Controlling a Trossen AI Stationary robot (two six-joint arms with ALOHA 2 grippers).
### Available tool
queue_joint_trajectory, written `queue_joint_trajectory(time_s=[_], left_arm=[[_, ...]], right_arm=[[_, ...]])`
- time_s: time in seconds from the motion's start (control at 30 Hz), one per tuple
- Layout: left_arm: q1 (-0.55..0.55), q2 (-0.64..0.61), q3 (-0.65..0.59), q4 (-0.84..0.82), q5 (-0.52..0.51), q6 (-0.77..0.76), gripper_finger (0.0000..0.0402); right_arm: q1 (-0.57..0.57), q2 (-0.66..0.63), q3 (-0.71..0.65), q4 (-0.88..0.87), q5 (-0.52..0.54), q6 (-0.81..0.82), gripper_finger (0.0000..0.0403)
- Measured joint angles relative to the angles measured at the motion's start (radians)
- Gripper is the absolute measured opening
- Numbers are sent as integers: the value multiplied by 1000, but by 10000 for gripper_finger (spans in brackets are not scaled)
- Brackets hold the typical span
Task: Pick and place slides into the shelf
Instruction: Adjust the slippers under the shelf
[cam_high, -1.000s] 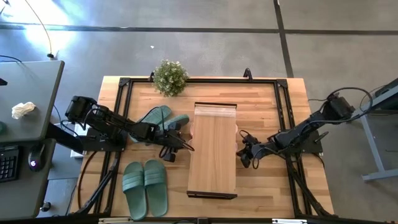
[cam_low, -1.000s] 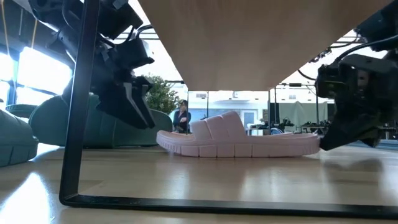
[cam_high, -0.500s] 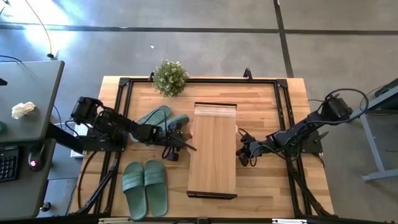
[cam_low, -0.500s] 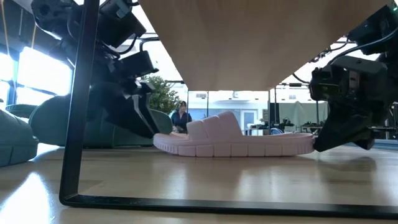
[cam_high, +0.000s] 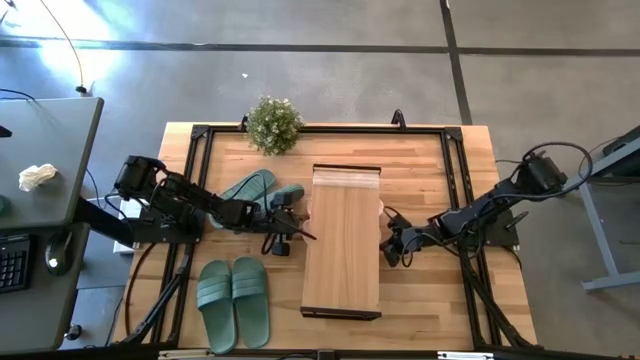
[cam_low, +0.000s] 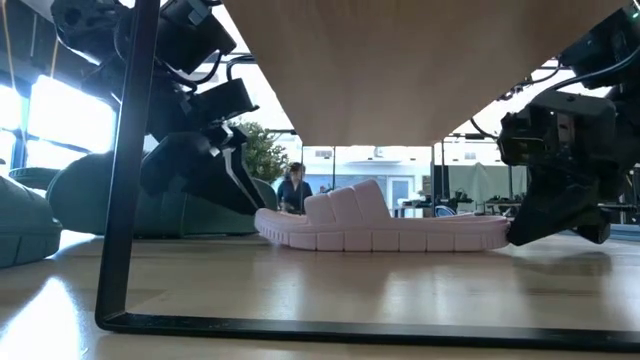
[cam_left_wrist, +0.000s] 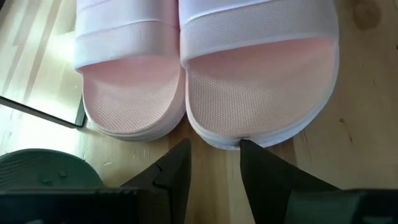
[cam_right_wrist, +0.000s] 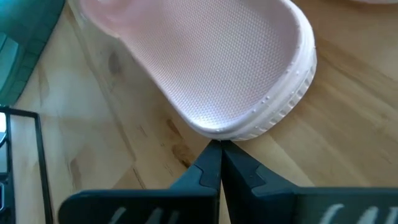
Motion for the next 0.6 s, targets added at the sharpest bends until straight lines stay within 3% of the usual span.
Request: queue_joint_trajectory(time_s=[0.2, 0.6], left_arm=[[0, 0, 0, -2, -51, 0, 122], [-1, -42, 0, -80, -52, 8, 122]], right_arm=[[-1, 0, 0, -2, 34, 23, 0], [13, -1, 0, -16, -6, 69, 0]])
